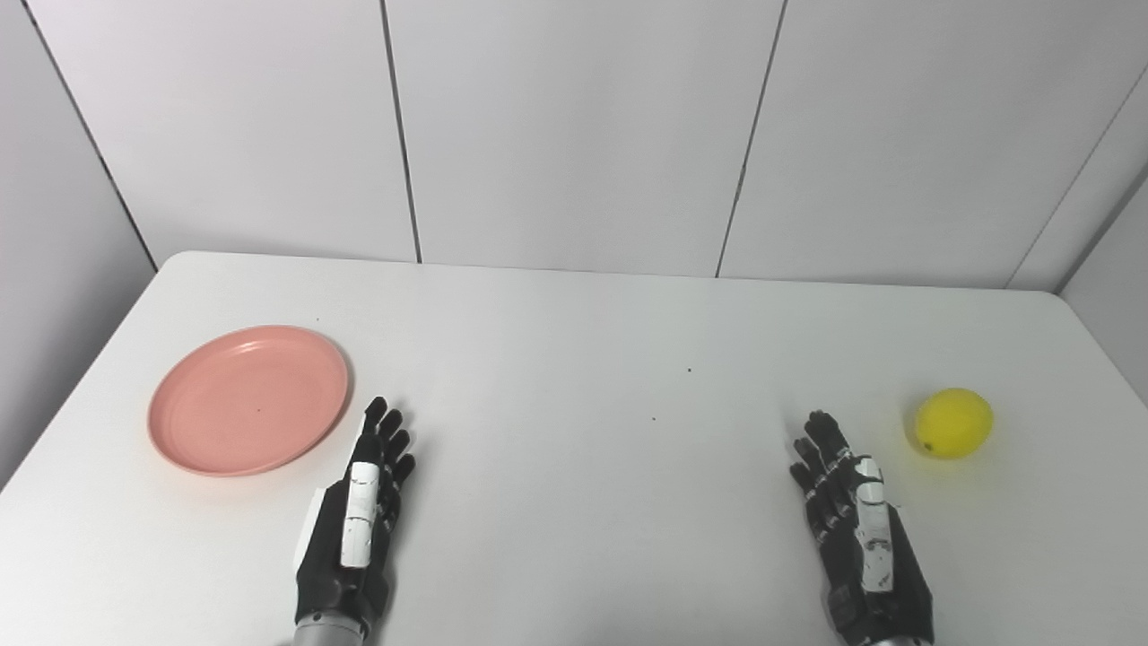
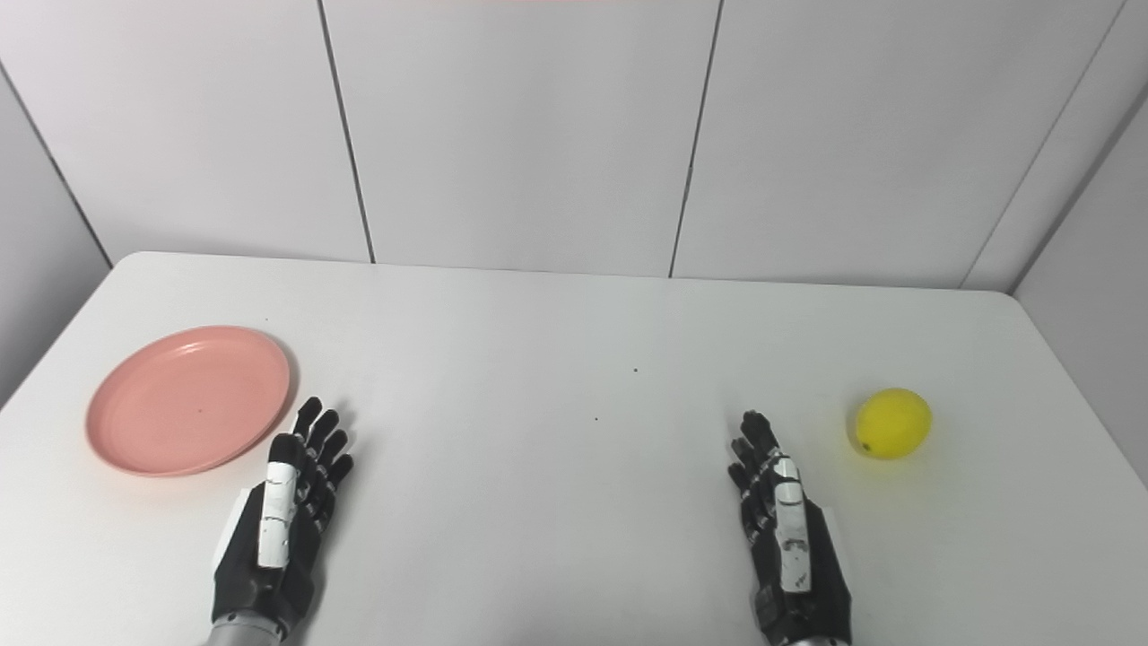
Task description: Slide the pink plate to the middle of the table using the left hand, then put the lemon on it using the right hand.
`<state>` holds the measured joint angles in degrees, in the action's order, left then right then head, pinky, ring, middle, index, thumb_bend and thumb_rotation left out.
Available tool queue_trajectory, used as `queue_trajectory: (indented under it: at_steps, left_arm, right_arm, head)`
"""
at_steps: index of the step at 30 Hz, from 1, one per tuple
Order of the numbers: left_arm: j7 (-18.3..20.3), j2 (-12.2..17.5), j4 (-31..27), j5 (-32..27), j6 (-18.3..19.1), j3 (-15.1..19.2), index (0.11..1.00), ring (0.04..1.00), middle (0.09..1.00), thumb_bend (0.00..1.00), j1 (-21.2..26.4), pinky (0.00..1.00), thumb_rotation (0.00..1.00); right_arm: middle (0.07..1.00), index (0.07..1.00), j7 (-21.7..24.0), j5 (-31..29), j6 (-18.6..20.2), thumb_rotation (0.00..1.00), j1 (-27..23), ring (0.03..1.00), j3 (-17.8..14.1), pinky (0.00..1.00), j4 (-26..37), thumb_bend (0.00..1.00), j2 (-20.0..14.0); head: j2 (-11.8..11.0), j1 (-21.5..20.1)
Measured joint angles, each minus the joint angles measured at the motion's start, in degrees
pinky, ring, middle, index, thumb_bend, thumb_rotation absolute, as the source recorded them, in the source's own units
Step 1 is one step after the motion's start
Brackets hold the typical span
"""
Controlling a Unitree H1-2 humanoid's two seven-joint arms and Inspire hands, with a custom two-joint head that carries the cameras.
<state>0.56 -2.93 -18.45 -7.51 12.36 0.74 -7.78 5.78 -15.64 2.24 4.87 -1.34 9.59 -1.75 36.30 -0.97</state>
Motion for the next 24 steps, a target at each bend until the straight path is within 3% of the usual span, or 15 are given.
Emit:
queue_trajectory:
  at_steps: [24]
  left_arm:
    - [0.00, 0.01, -0.01, 0.00, 0.09, -0.01, 1.000, 1.000, 1.000, 0.79, 0.00, 1.00, 0.94]
  right_arm:
    - [0.968, 0.916, 0.06, 0.01, 0.02, 0.96, 0.00, 0.978, 0.02, 1.00, 0.00, 0.80, -0.05]
  head:
    - [0.26, -0.26]
